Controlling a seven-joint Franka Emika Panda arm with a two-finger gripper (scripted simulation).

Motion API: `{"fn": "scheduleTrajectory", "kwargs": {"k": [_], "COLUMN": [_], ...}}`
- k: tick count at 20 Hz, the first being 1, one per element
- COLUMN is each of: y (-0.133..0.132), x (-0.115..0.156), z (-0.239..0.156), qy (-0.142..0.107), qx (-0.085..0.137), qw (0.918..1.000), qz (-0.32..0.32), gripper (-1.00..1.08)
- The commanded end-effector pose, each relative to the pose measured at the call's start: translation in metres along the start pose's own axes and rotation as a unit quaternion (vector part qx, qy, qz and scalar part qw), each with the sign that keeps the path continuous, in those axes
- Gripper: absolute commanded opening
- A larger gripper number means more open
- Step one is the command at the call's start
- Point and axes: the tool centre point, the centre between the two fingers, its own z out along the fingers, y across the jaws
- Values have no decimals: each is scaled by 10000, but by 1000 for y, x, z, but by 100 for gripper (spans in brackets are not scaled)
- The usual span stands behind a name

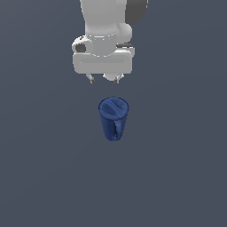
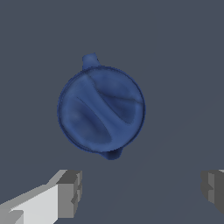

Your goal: Pick up the object and move it to a goal position.

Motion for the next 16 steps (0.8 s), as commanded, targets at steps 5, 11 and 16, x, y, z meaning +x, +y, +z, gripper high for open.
{"fn": "scheduleTrajectory", "kwargs": {"k": [5,11,16], "y": [-4,-7,-8], "x": [0,-1,5], "z": [0,0,2], "qy": [-31,-50,-91], "qx": [-3,-4,-15], "qw": [10000,9999,9998], "qz": [-90,-159,-155], "gripper": [28,28,28]}}
